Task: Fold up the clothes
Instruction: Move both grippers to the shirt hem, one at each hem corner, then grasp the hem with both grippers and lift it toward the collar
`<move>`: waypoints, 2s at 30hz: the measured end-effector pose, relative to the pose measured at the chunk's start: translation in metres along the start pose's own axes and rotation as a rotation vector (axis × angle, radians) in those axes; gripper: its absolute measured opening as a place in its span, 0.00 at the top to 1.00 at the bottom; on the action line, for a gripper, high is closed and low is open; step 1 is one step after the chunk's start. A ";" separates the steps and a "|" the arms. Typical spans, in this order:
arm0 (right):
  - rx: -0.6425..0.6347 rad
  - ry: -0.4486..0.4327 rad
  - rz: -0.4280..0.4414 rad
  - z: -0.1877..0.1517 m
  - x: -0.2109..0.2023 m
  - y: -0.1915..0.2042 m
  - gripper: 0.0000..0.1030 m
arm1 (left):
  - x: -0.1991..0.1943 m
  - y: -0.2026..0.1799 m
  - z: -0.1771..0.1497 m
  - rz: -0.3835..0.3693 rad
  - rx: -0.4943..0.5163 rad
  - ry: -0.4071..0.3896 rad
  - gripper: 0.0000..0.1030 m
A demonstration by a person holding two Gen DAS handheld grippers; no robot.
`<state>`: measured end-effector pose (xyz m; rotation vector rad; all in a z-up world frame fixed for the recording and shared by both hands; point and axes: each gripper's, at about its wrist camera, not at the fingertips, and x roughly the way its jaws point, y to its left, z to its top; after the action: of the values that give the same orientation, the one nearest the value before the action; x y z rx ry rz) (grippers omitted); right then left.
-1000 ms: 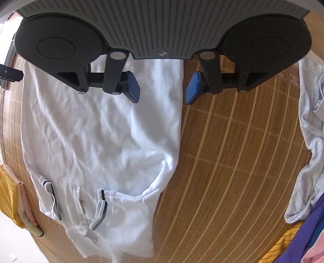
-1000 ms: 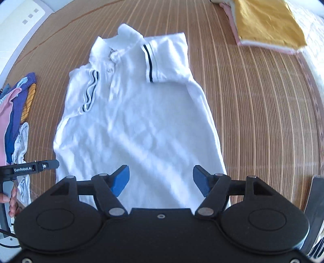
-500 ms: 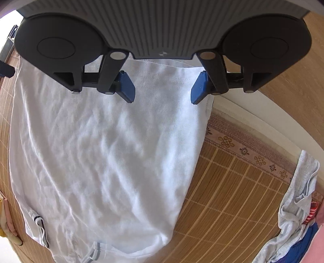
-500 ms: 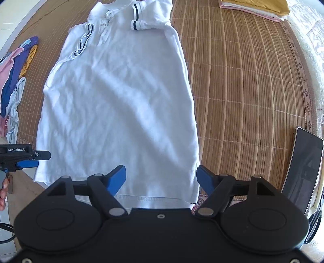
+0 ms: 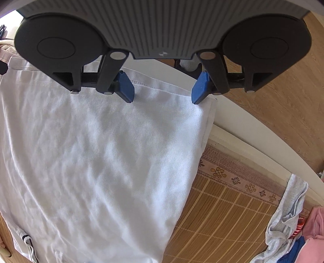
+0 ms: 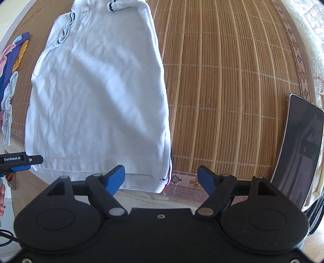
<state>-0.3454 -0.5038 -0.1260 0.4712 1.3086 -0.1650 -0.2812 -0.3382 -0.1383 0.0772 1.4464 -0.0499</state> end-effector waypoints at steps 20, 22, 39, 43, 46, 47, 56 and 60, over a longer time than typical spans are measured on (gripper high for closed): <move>0.087 -0.042 0.061 0.025 0.009 -0.019 0.22 | 0.007 -0.018 0.010 0.026 0.062 -0.003 0.33; 0.077 -0.036 0.059 0.026 0.011 -0.019 0.22 | 0.007 -0.018 0.008 0.025 0.076 -0.006 0.33; 0.017 -0.030 0.016 0.034 0.015 0.007 0.36 | -0.003 0.041 0.011 0.052 0.036 -0.040 0.39; 0.018 -0.061 -0.027 0.036 0.012 0.011 0.34 | 0.005 0.058 0.023 0.048 -0.009 -0.034 0.32; 0.026 -0.055 -0.053 0.035 0.012 0.010 0.29 | 0.010 0.065 0.021 0.003 -0.026 -0.042 0.32; 0.024 -0.047 -0.053 0.035 0.013 0.010 0.29 | 0.010 0.065 0.021 -0.005 -0.013 -0.049 0.32; -0.071 -0.033 -0.144 0.038 0.021 0.027 0.30 | 0.009 0.060 0.021 -0.060 0.171 -0.068 0.56; -0.131 -0.033 -0.226 0.036 0.022 0.040 0.44 | 0.007 0.065 0.016 -0.091 0.221 -0.087 0.77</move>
<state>-0.2926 -0.4804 -0.1314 0.2075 1.3294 -0.2722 -0.2588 -0.2745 -0.1421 0.1882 1.3531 -0.2851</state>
